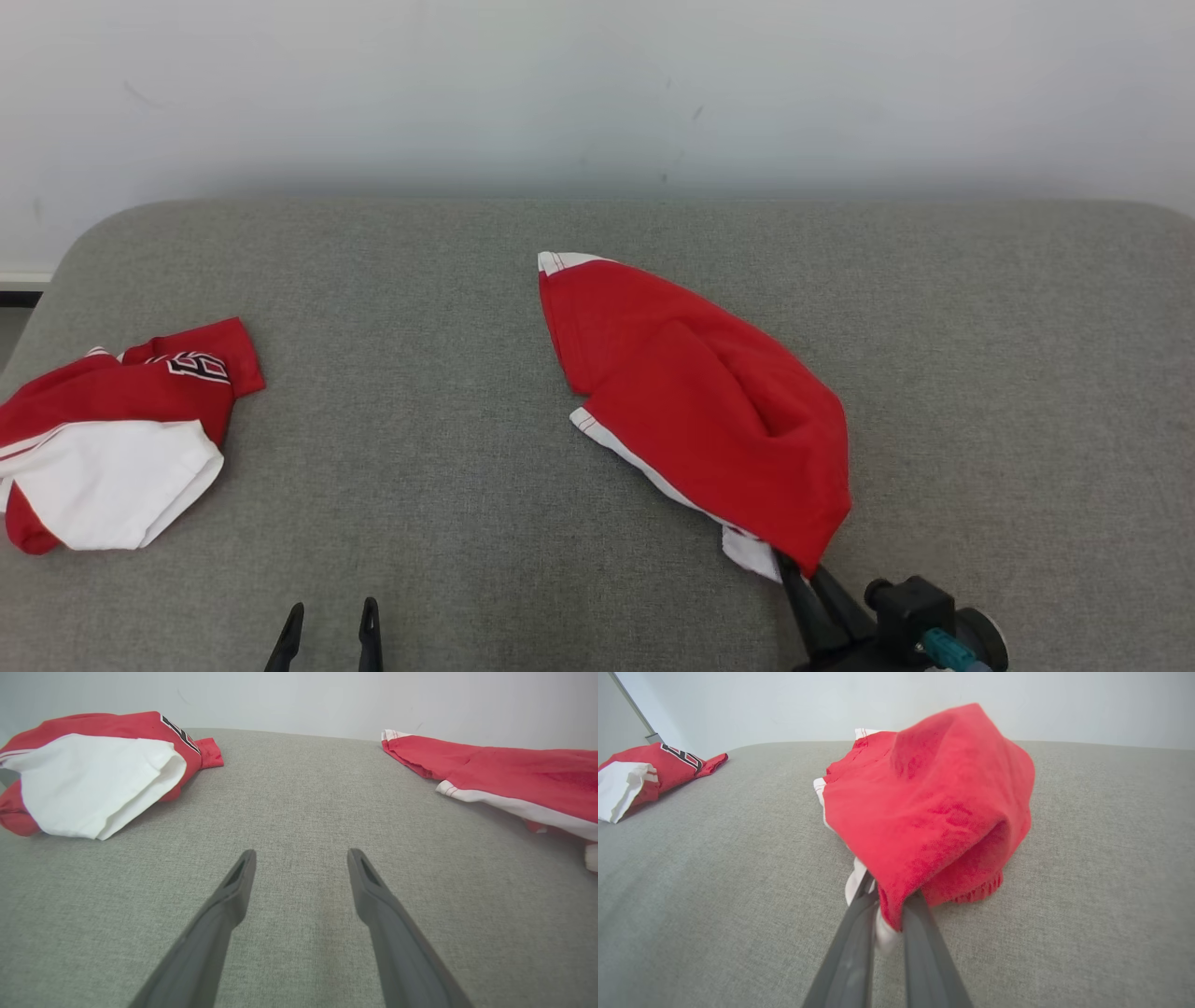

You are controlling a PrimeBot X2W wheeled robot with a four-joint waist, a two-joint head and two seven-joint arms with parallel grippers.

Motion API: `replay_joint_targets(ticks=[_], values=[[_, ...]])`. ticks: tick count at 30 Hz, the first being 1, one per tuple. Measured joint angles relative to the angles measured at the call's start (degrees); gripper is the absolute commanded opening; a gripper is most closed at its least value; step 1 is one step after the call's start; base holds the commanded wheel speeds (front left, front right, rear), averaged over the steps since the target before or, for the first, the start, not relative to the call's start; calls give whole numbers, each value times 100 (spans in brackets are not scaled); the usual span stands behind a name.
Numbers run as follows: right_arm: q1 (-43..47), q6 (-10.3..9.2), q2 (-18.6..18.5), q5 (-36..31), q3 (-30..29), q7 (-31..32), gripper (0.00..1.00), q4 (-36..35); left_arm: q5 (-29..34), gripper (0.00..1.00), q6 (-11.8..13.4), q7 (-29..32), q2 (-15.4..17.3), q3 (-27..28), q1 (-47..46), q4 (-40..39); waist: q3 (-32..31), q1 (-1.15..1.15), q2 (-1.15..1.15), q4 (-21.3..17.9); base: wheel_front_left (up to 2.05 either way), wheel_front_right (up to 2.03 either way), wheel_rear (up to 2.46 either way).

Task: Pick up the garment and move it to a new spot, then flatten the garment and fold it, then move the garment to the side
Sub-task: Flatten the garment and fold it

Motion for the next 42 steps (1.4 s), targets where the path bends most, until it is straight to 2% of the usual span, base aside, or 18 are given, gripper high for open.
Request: replay_joint_targets(ticks=[9, 14, 17, 20, 24, 29, 31, 33, 38, 42], values=[[-70, 0, -171, -154, -432, 0, 0, -1284, -65, 100, 27, 0, 0, -26, 0, 43, -71, 0, 0, -127, 0, 0, 0], [-788, 0, -602, -192, 175, -1, 0, -1768, -115, 100, 26, 0, -1, -121, -19, 65, -142, 0, 0, -171, 0, 0, 0], [-1388, 0, -862, -62, 672, -1, 0, -1816, -138, 100, 26, 0, -1, -231, -53, 85, -151, 0, 0, -113, 0, 0, 0], [-2077, 0, -966, 81, 1199, 0, 0, -1714, -188, 100, 33, 0, -2, -375, -70, 101, -149, 0, 0, 2, 0, 0, 0], [-3000, 0, -839, 304, 1652, -1, 0, -1706, -232, 100, 82, 0, -1, -498, -65, 170, -144, 0, 0, 228, 0, 0, 0], [-3617, 0, -655, 758, 1781, -2, 0, -1769, -258, 100, 127, 0, -1, -545, -26, 200, -119, 0, 0, 539, 0, 0, 0], [-3637, 0, -710, 1022, 1856, -4, 0, -1547, -270, 100, 141, 0, -3, -543, -2, 215, -105, 0, 0, 641, 0, 0, 0], [-3593, 0, -951, 1213, 2148, 27, 0, -1015, -321, 100, 145, 0, -1, -553, 10, 211, -74, -1, 0, 715, 0, 0, 0], [-3484, 0, -1717, 1593, 2937, 708, 0, 322, -372, 100, 178, 0, -7, -713, -38, 172, 107, 0, 0, 770, 0, 0, 0], [-3276, 0, -2116, 1824, 3396, 584, 0, 898, -387, 100, 203, 0, -3, -777, -157, 137, 280, 0, 0, 752, 0, 0, 0]])
